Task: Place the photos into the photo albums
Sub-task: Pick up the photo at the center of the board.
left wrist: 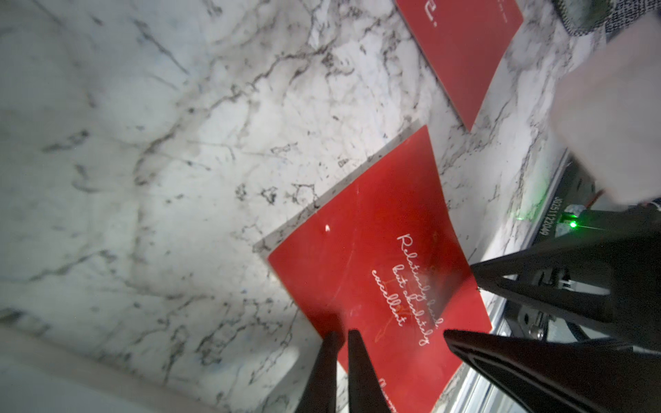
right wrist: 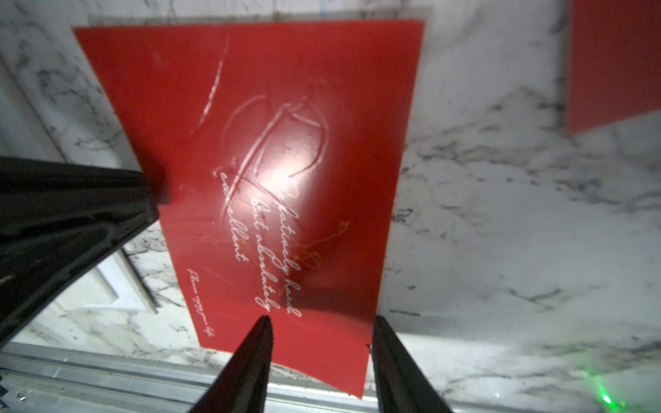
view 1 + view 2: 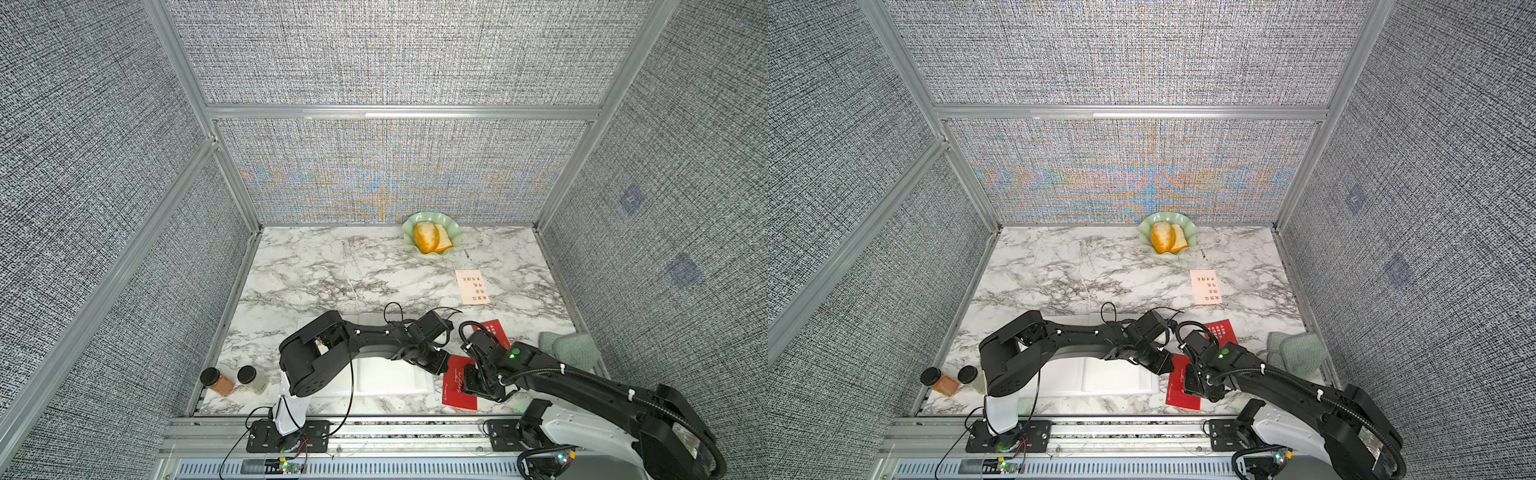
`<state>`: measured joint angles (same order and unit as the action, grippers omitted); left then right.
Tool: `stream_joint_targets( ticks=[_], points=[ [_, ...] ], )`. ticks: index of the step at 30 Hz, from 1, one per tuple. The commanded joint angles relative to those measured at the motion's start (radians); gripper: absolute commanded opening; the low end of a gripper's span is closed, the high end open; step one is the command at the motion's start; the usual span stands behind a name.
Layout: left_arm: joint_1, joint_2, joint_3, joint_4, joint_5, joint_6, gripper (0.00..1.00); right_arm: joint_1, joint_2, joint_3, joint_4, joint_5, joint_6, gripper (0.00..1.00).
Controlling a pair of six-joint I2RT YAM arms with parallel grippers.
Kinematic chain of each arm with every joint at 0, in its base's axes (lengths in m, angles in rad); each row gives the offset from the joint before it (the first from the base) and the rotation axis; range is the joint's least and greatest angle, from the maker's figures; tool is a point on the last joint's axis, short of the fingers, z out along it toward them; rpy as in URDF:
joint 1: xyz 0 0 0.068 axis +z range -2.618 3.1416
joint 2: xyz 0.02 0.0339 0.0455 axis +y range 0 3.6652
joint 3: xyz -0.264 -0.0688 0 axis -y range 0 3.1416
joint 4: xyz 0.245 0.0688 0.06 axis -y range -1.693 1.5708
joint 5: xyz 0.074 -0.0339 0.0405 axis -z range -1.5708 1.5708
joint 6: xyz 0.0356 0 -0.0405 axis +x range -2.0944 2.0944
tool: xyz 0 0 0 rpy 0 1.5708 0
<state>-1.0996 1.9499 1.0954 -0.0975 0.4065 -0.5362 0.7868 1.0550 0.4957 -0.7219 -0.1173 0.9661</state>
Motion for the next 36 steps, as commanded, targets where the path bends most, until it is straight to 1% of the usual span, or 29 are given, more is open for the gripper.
stream_joint_targets(
  ticks=[1,4,6,14,19,25,33,36],
  points=[
    [-0.001,0.009,-0.012,-0.071,-0.041,-0.003,0.13,-0.001,-0.018,0.008,0.138,0.012,0.039,0.48],
    [0.0,0.004,-0.018,-0.068,-0.043,-0.008,0.12,-0.002,-0.044,0.0,0.159,0.021,0.049,0.48],
    [0.001,0.0,-0.023,-0.066,-0.045,-0.01,0.12,-0.006,-0.064,-0.003,0.162,0.027,0.086,0.48],
    [0.016,-0.016,-0.038,-0.06,-0.048,-0.019,0.12,-0.012,-0.135,-0.005,0.147,0.041,0.103,0.47],
    [0.031,-0.026,-0.051,-0.043,-0.035,-0.03,0.12,-0.014,-0.178,-0.018,0.158,0.042,0.121,0.45],
    [0.038,-0.036,-0.057,-0.03,-0.022,-0.033,0.12,-0.015,-0.176,-0.024,0.19,0.064,0.126,0.31],
    [0.055,-0.05,-0.062,-0.014,-0.009,-0.036,0.11,-0.023,-0.108,-0.004,0.242,0.039,0.096,0.07],
    [0.063,-0.053,-0.061,-0.01,-0.003,-0.038,0.11,-0.03,-0.089,0.007,0.247,0.029,0.084,0.03]
  ],
)
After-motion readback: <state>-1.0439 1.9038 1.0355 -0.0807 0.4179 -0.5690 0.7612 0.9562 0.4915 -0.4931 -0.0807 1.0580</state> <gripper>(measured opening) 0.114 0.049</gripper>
